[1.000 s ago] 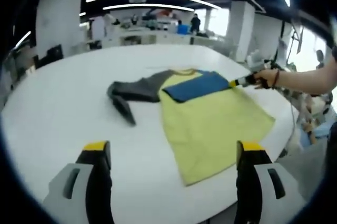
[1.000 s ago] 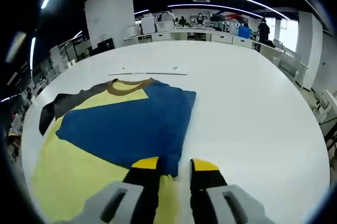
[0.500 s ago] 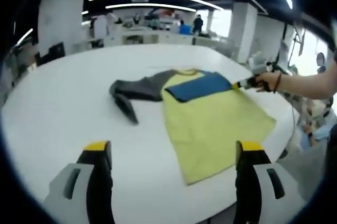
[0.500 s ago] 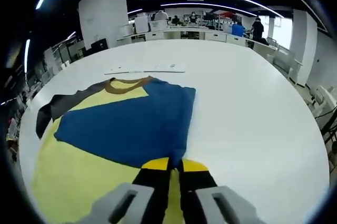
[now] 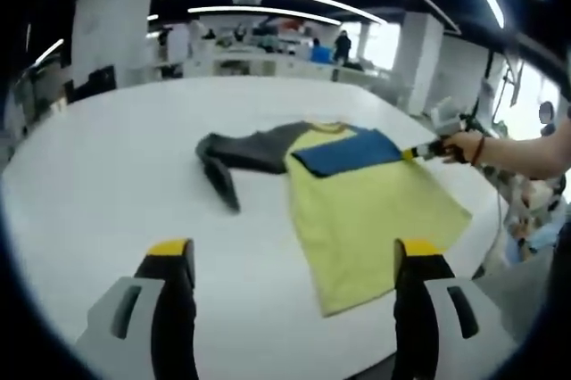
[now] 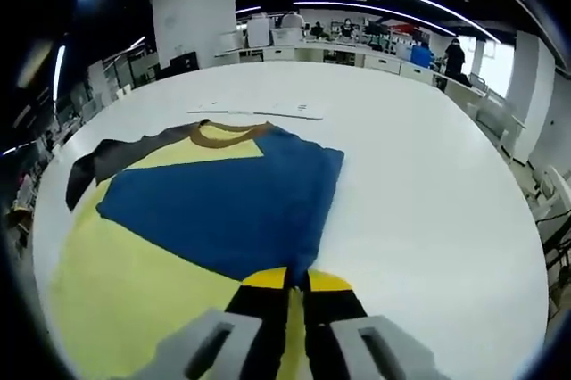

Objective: Fold the garment on the visible template until the final outline fits inside the template.

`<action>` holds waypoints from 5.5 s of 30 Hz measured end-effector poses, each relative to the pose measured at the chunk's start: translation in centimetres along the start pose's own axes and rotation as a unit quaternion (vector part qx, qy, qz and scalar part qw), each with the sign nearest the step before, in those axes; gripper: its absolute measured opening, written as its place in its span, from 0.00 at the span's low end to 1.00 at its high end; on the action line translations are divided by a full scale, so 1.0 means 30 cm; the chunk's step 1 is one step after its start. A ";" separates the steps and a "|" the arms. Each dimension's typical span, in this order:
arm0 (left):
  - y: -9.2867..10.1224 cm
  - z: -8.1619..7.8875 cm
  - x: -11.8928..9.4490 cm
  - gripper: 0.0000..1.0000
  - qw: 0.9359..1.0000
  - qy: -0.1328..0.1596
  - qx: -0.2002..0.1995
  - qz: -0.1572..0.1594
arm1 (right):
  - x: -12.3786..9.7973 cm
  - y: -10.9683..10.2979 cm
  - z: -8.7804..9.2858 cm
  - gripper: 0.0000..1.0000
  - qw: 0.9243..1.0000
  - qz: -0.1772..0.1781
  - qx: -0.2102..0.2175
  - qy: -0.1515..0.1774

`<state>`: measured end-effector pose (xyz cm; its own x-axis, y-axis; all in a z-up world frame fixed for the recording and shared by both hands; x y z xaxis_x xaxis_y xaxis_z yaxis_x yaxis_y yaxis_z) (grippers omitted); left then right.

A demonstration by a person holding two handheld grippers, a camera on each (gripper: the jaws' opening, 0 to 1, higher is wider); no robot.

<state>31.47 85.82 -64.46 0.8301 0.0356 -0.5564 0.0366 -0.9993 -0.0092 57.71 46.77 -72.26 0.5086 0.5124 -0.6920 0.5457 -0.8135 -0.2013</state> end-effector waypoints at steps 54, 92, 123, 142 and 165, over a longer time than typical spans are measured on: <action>-0.076 -0.087 0.245 0.57 0.998 0.021 0.030 -0.043 | -0.124 0.073 -0.093 0.70 0.996 -0.039 -0.020 0.083; -0.115 -0.013 0.470 0.08 0.997 -0.013 0.018 -0.071 | -0.471 -0.241 -0.052 0.98 0.975 -0.161 -0.063 0.136; -0.170 -0.147 0.302 0.00 0.997 0.006 0.047 -0.054 | -0.573 -0.313 0.005 0.92 0.978 -0.140 -0.124 0.097; -0.356 -0.071 0.318 0.00 0.990 -0.066 0.020 -0.123 | -0.599 -0.326 0.043 0.95 0.978 -0.143 -0.127 0.082; -0.501 -0.068 0.435 0.04 0.976 -0.096 0.066 -0.183 | -0.595 -0.322 0.066 0.95 0.982 -0.138 -0.107 0.074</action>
<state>42.89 101.34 -69.90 0.6545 0.4002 -0.6415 0.2292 -0.9135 -0.3360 42.04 44.93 -59.32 0.4046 0.7519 -0.5205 0.7957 -0.5700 -0.2048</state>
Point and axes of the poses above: the point that each gripper's makers call its tool centre point, and the gripper's own axes: x roughly forward along the fingers, y roughly to its right, z roughly out of its underside, the point moved 7 cm from there along -x, roughly backward along the fingers, and after that the axes turned 15 degrees about -z, right-handed, at the moved point
